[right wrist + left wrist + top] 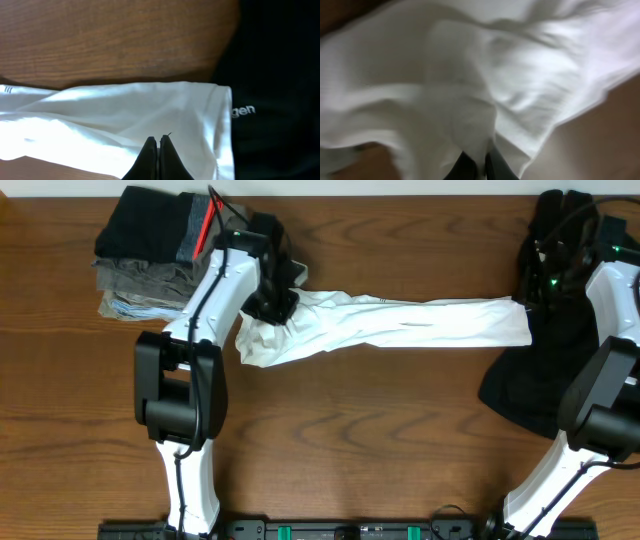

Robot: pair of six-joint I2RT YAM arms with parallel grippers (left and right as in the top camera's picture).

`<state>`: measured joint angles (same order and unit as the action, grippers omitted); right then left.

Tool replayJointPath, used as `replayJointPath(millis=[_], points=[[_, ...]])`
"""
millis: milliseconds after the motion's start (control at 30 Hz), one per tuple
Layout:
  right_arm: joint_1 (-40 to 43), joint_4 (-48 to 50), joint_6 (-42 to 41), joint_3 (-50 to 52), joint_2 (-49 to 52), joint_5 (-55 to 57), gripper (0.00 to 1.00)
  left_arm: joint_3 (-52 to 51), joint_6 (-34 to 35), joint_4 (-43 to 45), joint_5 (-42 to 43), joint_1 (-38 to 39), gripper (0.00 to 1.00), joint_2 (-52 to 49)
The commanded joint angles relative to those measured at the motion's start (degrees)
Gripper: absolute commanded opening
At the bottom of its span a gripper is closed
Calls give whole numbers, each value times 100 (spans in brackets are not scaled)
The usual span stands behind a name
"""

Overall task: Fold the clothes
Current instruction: 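Pull the shirt taut between both grippers, left gripper lifting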

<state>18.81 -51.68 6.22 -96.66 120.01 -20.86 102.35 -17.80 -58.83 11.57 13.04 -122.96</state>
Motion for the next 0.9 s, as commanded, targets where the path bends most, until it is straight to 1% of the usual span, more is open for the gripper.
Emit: replayJointPath(millis=[0, 33, 67, 167, 200, 233, 267, 300, 333, 400, 433, 467, 500, 633, 700, 867], points=[[94, -74, 179, 13, 118, -37, 1, -13, 122, 184, -352, -179, 6, -59], [103, -94, 184, 13, 118, -35, 1, -13, 179, 247, -352, -221, 7, -61], [107, -127, 229, 13, 118, -39, 1, -13, 223, 286, -350, -247, 10, -61], [107, -225, 337, 13, 118, -35, 1, -13, 289, 348, -350, -293, 45, -59], [105, -260, 376, 13, 118, -37, 1, -13, 289, 345, -350, -295, 53, -59], [105, -284, 374, 13, 118, -37, 1, -13, 289, 345, -348, -295, 65, -59], [107, -304, 374, 13, 118, -39, 2, -13, 289, 343, -348, -295, 74, -61], [107, -323, 372, 13, 118, -44, 6, -13, 289, 334, -348, -295, 80, -59], [107, -345, 372, 13, 118, -63, 18, -13, 289, 326, -350, -295, 84, -59], [107, -385, 372, 11, 118, -61, 47, -13, 289, 319, -352, -302, 92, -59], [107, -413, 369, 11, 118, -63, 57, -13, 289, 321, -352, -308, 94, -59], [107, -442, 369, 11, 118, -63, 59, -13, 293, 321, -350, -313, 95, -59], [107, -479, 367, 4, 116, -63, 59, -11, 328, 321, -352, -319, 95, -59], [118, -680, 369, -4, 85, -68, 58, 103, 841, 304, -323, -326, 95, 142], [118, -708, 369, -2, 87, -81, 57, 175, 857, 319, -260, -321, 95, 297], [114, -531, 367, 7, 142, 11, 57, 199, 907, 315, -214, -315, 95, 688]])
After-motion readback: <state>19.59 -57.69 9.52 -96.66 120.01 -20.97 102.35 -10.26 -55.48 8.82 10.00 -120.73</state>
